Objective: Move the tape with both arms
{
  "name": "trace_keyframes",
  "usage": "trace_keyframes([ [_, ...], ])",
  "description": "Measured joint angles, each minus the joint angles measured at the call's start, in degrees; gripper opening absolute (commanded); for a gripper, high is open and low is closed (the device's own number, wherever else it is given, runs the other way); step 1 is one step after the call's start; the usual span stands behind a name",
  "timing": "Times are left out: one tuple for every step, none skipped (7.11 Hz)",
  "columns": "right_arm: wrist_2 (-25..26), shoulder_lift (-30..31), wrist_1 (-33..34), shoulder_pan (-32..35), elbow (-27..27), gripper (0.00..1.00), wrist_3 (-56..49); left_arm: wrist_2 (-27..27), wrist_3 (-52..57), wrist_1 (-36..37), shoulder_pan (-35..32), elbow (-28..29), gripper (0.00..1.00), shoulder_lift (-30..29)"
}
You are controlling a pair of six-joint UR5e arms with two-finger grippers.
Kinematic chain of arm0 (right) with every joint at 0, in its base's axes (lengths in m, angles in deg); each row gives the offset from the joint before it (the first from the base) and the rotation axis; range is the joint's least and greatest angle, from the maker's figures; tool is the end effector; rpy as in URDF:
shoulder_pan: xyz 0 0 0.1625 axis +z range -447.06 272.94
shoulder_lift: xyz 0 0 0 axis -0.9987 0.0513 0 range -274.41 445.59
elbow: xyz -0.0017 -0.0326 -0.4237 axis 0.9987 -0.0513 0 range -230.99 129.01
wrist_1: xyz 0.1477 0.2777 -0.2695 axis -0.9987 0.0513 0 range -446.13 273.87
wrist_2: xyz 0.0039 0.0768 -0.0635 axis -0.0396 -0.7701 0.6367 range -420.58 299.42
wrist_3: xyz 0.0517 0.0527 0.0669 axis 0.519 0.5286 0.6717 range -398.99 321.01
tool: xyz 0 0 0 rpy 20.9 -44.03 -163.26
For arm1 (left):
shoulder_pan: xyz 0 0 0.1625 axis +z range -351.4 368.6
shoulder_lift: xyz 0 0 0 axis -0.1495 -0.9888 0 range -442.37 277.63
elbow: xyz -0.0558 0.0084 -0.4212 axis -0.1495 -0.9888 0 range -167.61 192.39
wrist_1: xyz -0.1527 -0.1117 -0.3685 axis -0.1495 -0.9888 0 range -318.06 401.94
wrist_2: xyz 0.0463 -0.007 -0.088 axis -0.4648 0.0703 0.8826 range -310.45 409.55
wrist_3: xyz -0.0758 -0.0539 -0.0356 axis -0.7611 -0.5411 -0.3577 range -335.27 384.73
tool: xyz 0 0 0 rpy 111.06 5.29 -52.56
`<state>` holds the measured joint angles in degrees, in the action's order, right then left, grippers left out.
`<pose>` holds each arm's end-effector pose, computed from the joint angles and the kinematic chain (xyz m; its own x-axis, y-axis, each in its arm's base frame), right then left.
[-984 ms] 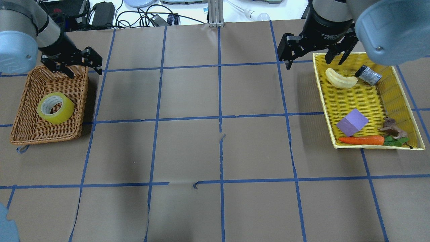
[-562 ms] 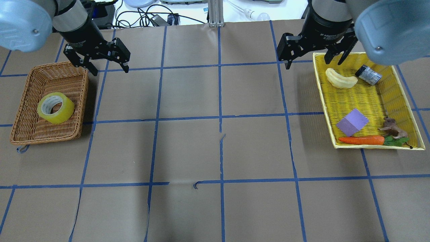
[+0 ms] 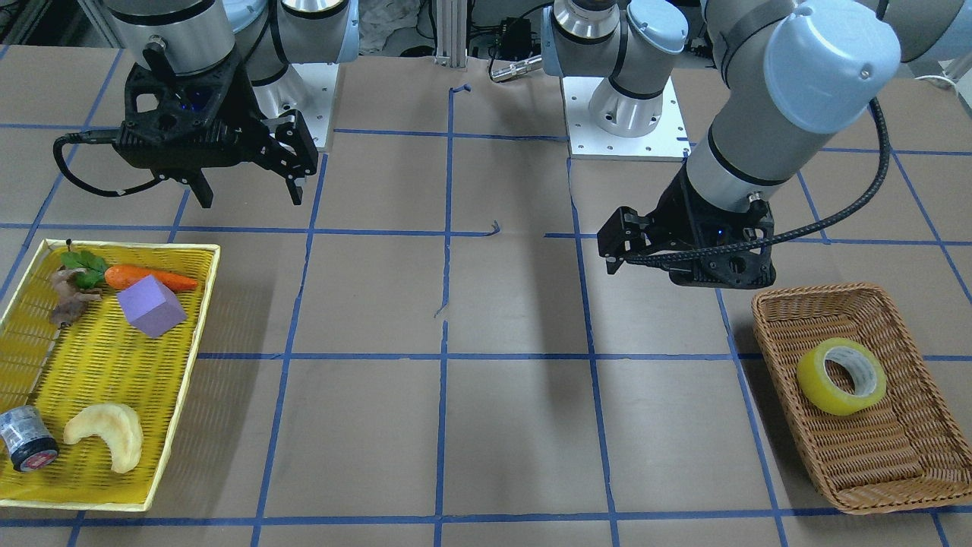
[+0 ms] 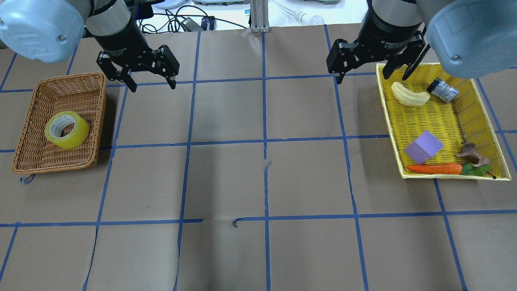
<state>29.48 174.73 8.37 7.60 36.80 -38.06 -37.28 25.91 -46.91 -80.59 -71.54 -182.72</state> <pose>0.1739 -0.4954 0.5076 -0.9979 -0.0650 -0.0007 -0.0646 0.9927 -0.1018 -0.1309 -0.5635 0.4465 -0.9984 0.0034 0.0563 0.0064 0.9986 0.0533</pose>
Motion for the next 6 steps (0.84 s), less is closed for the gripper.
trace_keyframes([
  [0.1, 0.1, -0.4, 0.0, -0.1, 1.00, 0.0, -0.2, -0.2, 0.2, -0.1, -1.0, 0.98, 0.9],
  [0.2, 0.1, -1.3, 0.0, -0.2, 1.00, 0.1, -0.3, -0.3, 1.0, -0.2, -2.8, 0.98, 2.2],
  [0.2, 0.2, -2.5, 0.0, -0.4, 1.00, 0.2, -0.4, -0.4, 2.9, -0.2, -5.1, 1.00, 3.6],
  [0.2, 0.2, -3.1, 0.0, -0.4, 1.00, 0.2, -0.5, -0.6, 6.0, -0.3, -7.2, 1.00, 4.6],
  [0.2, 0.2, -3.2, 0.0, -0.4, 1.00, 0.1, -0.6, -0.9, 8.6, -0.3, -8.5, 1.00, 5.0],
  [0.3, 0.2, -3.3, 0.0, -0.4, 1.00, 0.1, -0.7, -1.0, 9.8, -0.2, -9.0, 1.00, 5.2],
])
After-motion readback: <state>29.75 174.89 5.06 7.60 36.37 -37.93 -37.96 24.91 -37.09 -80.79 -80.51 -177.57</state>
